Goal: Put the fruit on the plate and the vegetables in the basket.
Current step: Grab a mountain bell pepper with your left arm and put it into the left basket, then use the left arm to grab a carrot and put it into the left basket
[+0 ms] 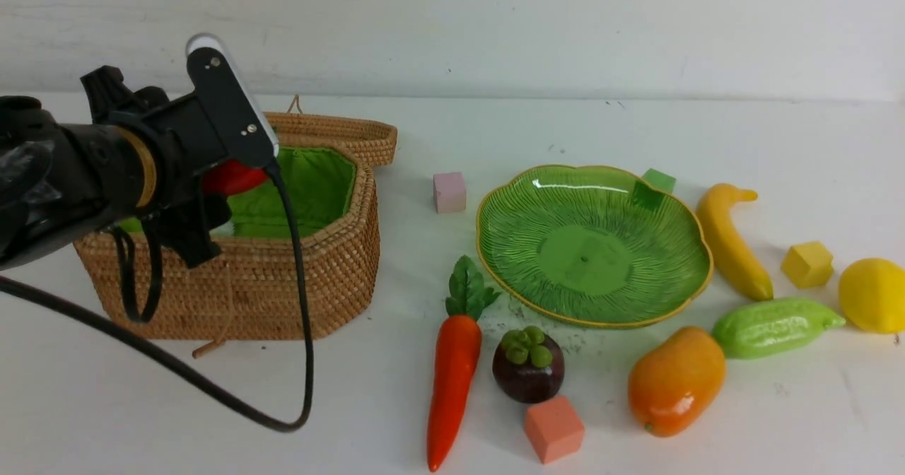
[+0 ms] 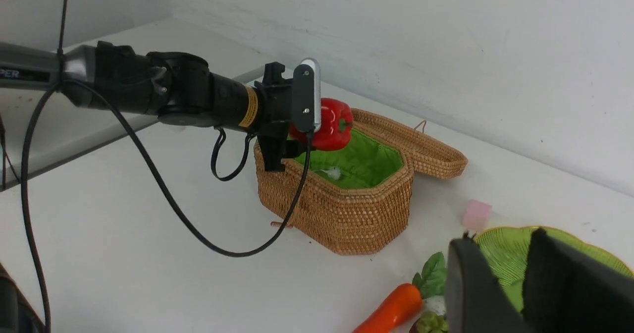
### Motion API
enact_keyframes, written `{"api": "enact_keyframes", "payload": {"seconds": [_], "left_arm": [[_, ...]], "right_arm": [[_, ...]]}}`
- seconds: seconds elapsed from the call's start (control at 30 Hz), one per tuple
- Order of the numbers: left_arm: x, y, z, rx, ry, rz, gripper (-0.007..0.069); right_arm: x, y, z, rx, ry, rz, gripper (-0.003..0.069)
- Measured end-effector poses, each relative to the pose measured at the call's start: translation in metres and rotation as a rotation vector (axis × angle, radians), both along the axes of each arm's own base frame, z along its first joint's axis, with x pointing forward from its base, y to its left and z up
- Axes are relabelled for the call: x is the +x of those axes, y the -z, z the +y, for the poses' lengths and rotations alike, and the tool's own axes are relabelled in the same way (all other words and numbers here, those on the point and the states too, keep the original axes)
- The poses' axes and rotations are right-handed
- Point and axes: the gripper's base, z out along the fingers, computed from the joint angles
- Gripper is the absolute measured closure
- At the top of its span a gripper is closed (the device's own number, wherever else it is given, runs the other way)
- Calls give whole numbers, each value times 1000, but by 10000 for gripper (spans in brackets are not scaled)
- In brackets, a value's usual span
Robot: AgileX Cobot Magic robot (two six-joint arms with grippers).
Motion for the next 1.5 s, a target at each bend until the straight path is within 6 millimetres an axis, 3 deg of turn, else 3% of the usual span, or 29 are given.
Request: {"api": "enact_keyframes", "payload": {"seconds": [0.17,0.4,0.6,0.73,0.87,0.97,1.0,1.07,1.17,1.3,1.37,1.43,1.5], "left_arm": [[-1,1,2,-43,-53,15,77],[-1,0,3,-54,-63,13,-27],[-13,-21,3,-113,-70,-48,-13],[-32,-40,-9,-309,-109,-72,71],[-75,-58,-44,-771,-221,77,339],[-99,-55,-63,-874,-264,232,493],[-117,-47,-78,-880,-293,378,603],[-130,-38,-91,-853,-305,492,638],[-141,-13,-117,-753,-325,657,617],[-131,10,-133,-701,-341,694,485],[-120,29,-146,-680,-333,695,323],[-115,37,-151,-674,-324,691,258],[-106,53,-161,-672,-299,680,104]], "right_arm": [[0,1,0,-6,-5,8,473],[-1,1,0,-9,-7,10,472],[-1,1,0,-10,-8,11,466],[-1,1,0,-10,-9,12,463],[-1,2,0,-11,-10,13,460],[-1,2,1,-17,-14,20,458],[-2,4,1,-23,-21,34,458],[-2,5,1,-25,-27,48,457],[-4,8,2,-19,-37,101,457],[-7,12,3,-20,-50,179,456],[-7,16,2,-19,-33,242,455],[-8,17,0,-10,-3,261,455],[-9,21,-7,-16,91,284,455]]}}
